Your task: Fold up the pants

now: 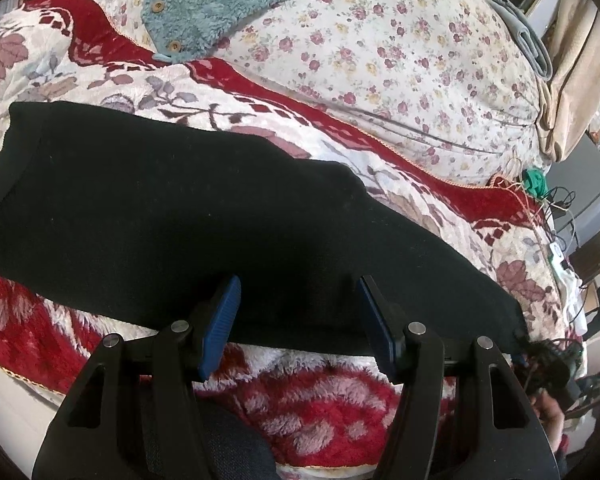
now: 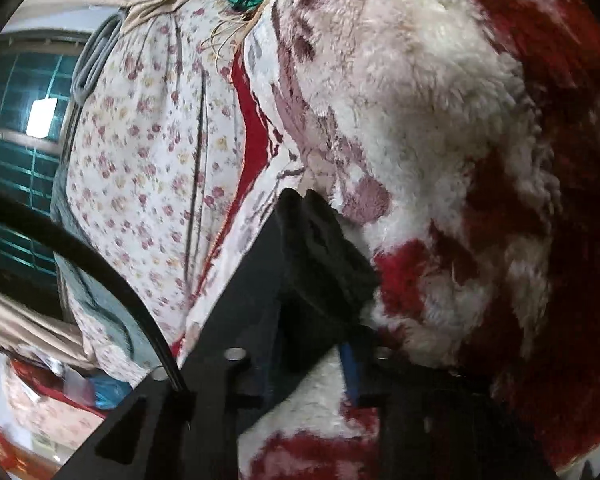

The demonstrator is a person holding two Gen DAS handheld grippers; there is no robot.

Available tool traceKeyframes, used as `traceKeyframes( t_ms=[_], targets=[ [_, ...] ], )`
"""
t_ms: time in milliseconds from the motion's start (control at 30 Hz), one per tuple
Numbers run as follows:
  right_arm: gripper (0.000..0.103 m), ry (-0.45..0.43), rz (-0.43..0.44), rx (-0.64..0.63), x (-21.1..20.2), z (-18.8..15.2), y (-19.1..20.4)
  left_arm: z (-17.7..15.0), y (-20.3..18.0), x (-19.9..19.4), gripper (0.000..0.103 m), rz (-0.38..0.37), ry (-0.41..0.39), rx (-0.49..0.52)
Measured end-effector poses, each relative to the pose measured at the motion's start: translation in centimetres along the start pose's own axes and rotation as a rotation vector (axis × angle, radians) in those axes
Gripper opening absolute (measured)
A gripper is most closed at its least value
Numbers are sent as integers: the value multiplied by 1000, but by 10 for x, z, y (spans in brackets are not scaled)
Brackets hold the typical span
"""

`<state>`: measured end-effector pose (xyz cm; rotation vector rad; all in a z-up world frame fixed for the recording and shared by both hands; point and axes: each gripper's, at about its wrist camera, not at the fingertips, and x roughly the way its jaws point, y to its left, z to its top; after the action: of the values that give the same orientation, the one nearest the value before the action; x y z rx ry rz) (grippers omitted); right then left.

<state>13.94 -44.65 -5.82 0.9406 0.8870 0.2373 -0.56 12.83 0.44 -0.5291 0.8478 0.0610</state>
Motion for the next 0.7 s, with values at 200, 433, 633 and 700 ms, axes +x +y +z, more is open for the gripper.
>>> traceKeyframes(
  t_ms=[200, 433, 633, 700],
  targets=[
    [17, 1, -28, -98, 2, -1, 4, 1, -11, 3, 60, -122, 46, 31],
    [15, -30, -156, -380, 1, -11, 37, 11, -104, 32, 60, -297, 200, 180],
    [13, -179, -360, -966, 4, -65, 98, 24, -215, 107, 63, -493, 560, 130],
    [13, -214, -386, -1095, 6, -83, 107, 27, -242, 124, 63, -538, 653, 81]
  ],
)
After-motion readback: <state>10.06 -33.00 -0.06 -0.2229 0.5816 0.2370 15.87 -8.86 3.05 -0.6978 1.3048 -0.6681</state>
